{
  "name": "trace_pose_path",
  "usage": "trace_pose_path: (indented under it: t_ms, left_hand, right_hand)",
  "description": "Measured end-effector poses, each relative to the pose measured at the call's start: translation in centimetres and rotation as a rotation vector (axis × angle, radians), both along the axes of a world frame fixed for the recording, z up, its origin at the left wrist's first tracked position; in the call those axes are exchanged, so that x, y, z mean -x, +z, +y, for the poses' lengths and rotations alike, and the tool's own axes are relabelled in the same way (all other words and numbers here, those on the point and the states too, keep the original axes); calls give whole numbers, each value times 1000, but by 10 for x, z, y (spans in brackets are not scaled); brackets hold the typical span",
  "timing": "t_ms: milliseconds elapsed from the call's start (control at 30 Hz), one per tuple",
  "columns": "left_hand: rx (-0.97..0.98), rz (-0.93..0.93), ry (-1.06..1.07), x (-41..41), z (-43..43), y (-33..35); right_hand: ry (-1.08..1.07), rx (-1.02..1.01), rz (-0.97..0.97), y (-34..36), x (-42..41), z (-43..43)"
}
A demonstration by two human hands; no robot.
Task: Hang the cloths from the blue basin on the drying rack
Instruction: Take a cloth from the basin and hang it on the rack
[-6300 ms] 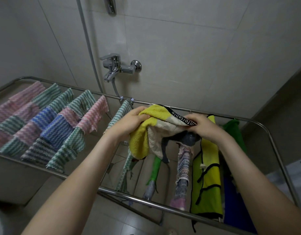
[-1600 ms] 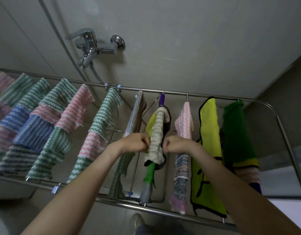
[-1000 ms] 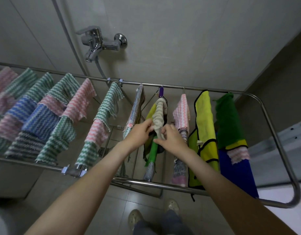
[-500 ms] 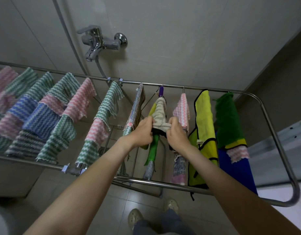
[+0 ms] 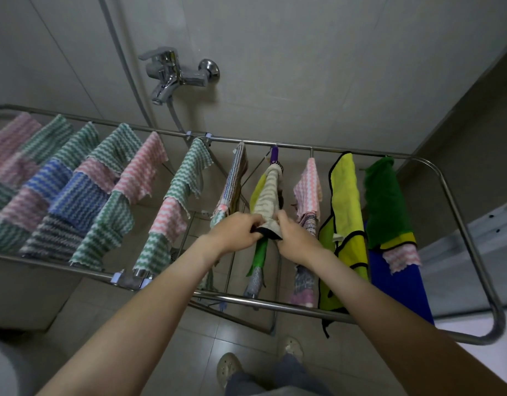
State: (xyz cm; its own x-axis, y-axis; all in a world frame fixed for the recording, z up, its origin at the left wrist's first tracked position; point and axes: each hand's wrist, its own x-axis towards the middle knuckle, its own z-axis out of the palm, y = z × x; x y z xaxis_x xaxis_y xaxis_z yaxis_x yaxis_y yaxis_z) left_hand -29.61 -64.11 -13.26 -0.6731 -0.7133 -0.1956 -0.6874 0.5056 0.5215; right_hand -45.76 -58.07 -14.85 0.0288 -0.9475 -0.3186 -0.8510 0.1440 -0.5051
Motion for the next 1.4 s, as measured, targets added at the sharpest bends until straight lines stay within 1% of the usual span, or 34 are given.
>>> trace_pose_path:
  t_ms: [100, 300, 400, 567, 667, 767, 867, 900, 933, 967, 1033, 1067, 1133, 1200, 1267, 1333, 1400]
  left_hand:
    - [11, 39, 33, 0, 5, 5]
    - [200, 51, -4, 10, 11, 17]
    - [244, 49, -4, 13, 10, 19]
    - [190, -119, -102, 11, 11, 13]
    - [176, -163, -145, 8, 14, 9]
    - [261, -200, -113, 8, 20, 10]
    - [377, -204, -71, 12, 23, 13]
    - [361, -218, -95, 12, 23, 12]
    - [308, -253, -150, 13, 22, 11]
    - [226, -318, -225, 12, 22, 10]
    - [72, -475, -337, 11, 24, 10]
    - [20, -507, -353, 11, 23, 12]
    - [-69, -469, -329, 7, 20, 14]
    - [-180, -407, -273, 2, 14, 14]
    - [-272, -349, -202, -5, 6, 11]
    - [-257, -305, -142, -8, -4, 7]
    - [-192, -270, -77, -9, -13, 3]
  right_hand:
    - [-31, -55, 5, -3, -6, 5]
    - [-116, 149, 58, 8, -21, 6]
    - [-160, 196, 58, 10, -20, 8]
    - [-134, 120, 93, 1, -16, 13]
    - [-100, 94, 176, -7, -13, 18]
    - [-82, 30, 265, -10, -14, 21]
    - [-109, 121, 273, -4, -10, 20]
    - [-89, 132, 295, -1, -8, 20]
    - [-36, 92, 324, 2, -6, 20]
    - [40, 6, 357, 4, -7, 20]
    - [211, -230, 418, -1, -13, 24]
    - [276, -328, 440, -7, -16, 26]
    - [336, -429, 435, -16, -19, 27]
    - [301, -430, 369, -21, -17, 25]
    - [196, -402, 243, -22, -15, 23]
    - [82, -332, 145, -22, -7, 16]
    - [-27, -248, 80, -19, 2, 7]
